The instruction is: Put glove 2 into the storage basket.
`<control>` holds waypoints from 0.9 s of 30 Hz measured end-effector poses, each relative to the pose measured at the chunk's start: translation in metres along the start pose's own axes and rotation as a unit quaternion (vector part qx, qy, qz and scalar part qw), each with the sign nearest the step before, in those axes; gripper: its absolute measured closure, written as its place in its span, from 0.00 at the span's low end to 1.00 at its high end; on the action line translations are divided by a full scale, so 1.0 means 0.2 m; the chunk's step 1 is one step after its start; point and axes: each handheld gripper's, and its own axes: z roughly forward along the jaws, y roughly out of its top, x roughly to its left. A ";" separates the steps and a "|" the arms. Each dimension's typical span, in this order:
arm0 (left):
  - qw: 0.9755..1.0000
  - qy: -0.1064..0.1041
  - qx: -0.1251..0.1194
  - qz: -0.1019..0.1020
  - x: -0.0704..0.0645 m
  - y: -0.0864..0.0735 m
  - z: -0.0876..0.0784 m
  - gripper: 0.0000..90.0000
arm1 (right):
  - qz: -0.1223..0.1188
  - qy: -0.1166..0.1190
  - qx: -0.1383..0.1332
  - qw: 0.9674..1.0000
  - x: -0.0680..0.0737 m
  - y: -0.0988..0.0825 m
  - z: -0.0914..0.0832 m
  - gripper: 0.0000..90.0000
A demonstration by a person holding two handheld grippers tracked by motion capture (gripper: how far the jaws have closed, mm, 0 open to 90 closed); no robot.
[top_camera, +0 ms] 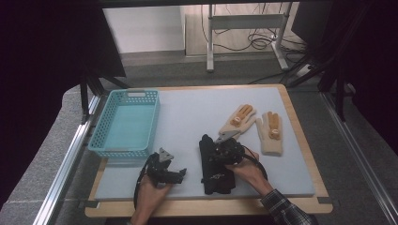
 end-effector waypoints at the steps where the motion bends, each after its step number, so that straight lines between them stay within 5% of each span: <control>1: 1.000 0.000 -0.002 -0.002 0.00 0.00 0.00 0.06 | 0.006 0.009 -0.001 1.000 0.00 0.00 0.00 0.90; 4: 1.000 0.000 0.000 0.002 0.00 0.00 0.00 0.06 | 0.016 -0.005 0.001 1.000 0.04 0.00 -0.02 0.95; 8: 1.000 0.000 -0.002 -0.001 0.00 0.00 0.00 0.06 | 0.050 -0.002 -0.029 0.998 0.06 0.01 -0.09 0.96; 15: 1.000 0.000 -0.004 -0.003 0.00 0.00 0.00 0.06 | 0.105 -0.007 -0.082 0.991 0.11 0.07 -0.23 0.96; 23: 1.000 0.000 -0.001 -0.001 0.00 0.00 0.00 0.06 | 0.154 -0.010 -0.103 0.983 0.16 0.06 -0.22 0.96; 27: 1.000 0.000 -0.002 -0.001 0.00 0.00 0.00 0.06 | 0.164 -0.030 -0.092 0.982 0.14 0.00 -0.18 0.93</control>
